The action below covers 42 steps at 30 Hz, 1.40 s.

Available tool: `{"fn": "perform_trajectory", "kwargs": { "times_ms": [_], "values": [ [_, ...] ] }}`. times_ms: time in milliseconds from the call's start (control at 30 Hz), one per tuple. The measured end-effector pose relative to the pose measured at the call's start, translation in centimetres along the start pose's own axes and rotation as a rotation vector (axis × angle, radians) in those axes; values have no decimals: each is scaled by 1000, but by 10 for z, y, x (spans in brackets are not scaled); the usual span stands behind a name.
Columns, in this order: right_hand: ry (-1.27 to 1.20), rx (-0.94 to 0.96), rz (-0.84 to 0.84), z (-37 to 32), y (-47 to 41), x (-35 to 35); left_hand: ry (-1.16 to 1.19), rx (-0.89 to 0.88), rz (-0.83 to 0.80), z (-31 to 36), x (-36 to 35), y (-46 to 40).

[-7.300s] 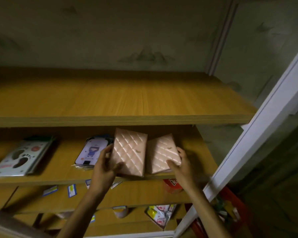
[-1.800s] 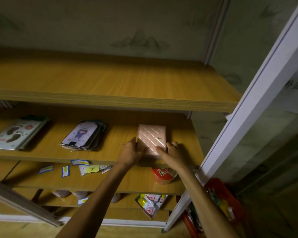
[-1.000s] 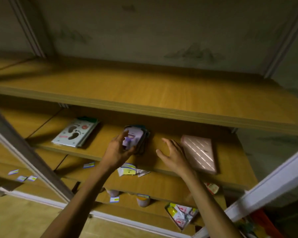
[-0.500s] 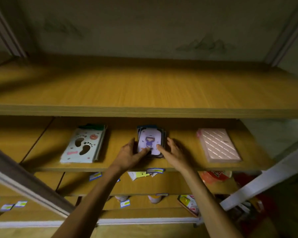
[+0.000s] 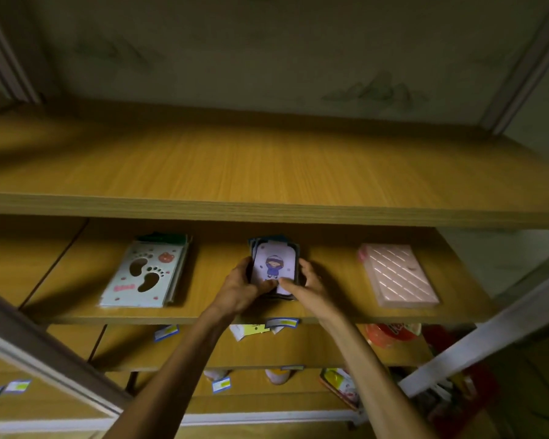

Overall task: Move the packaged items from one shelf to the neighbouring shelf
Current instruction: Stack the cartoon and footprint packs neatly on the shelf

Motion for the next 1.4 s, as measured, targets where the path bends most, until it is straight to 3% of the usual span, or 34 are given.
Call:
{"fn": "perform_trajectory", "kwargs": {
  "times_ms": [367,500,700,967,1067,1400],
  "values": [
    [-165,15,31,14,-2,11,151,-76,81,3,-11,12],
    [-117,-47,9,14,-1,9,112,-91,41,1,-15,15],
    [-20,84,-39,7,15,1,-42,-186,48,6,-23,22],
    [177,140,-30,-5,27,10,-74,-359,261,19,-24,25],
    [270,142,-39,-2,29,12,-76,-350,287,11,-26,24],
    [230,121,-93,8,24,7,-55,-305,215,5,-42,21]
  ]
}}
Point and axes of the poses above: each hand's wrist, its own y-axis away from the middle knuckle, its own x-axis out of the back of the hand, z = x × y, the point moved 6 cm from there along -y, towards the middle knuckle, and after that the axes turned 8 degrees about -y, right-handed, at the moved point
